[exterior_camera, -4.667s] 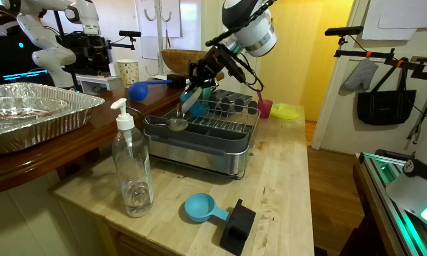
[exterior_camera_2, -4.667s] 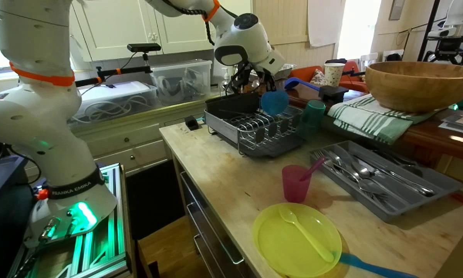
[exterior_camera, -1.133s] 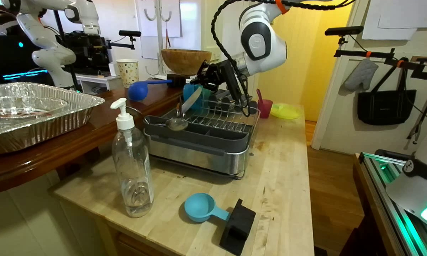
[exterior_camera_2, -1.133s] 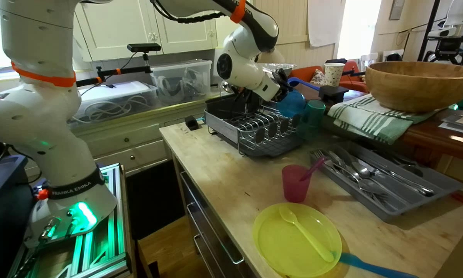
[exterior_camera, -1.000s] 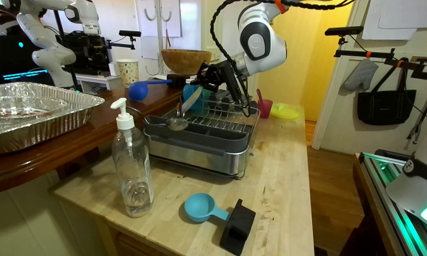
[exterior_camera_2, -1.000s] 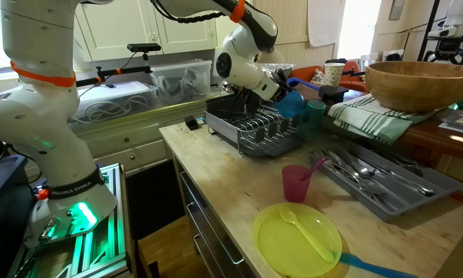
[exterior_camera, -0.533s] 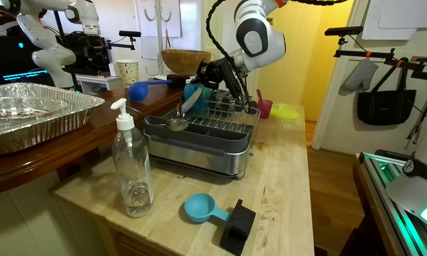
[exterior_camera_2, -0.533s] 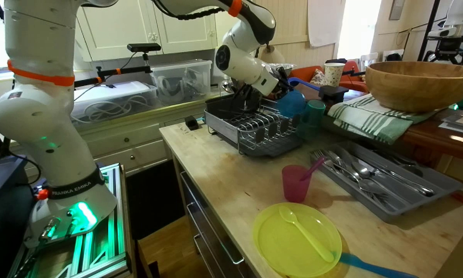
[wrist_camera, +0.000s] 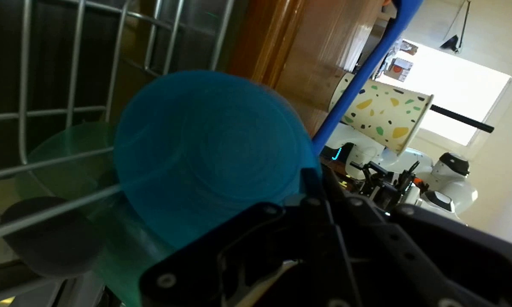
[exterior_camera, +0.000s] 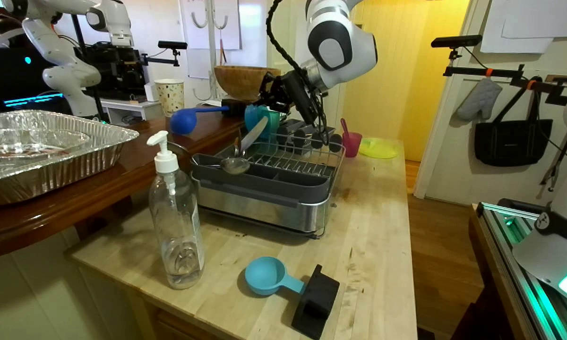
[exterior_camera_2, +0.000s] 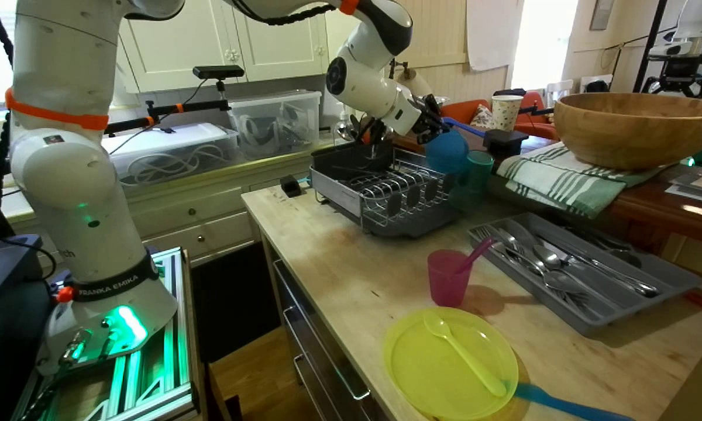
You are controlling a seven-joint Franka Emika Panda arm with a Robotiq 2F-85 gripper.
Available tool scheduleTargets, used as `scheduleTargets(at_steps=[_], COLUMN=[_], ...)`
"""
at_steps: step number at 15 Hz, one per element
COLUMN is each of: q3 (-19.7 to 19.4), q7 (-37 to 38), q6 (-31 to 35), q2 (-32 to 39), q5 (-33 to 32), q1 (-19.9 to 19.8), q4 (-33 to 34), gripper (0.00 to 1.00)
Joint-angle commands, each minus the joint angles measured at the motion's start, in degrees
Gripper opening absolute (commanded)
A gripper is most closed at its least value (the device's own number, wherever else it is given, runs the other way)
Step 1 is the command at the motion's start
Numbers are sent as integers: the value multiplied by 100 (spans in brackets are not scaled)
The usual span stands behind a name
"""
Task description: Move the bowl backwards
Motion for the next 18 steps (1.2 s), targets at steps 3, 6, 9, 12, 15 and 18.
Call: scheduleTargets(at_steps=[3, 6, 9, 12, 15, 18], q3=[-1108, -1674, -2082, -2353, -2443, -2646], q7=[659, 909, 1131, 1448, 1722, 2035], q6=[153, 85, -36, -196, -338, -511], q2=[384, 652, 882, 1115, 1281, 1499], q5=[0, 0, 0, 0, 0, -3], q1=[1242, 1803, 2217, 2491, 2625, 2719], q4=[108, 101, -11, -78, -137, -72], gripper=[1, 1, 1, 1, 1, 1])
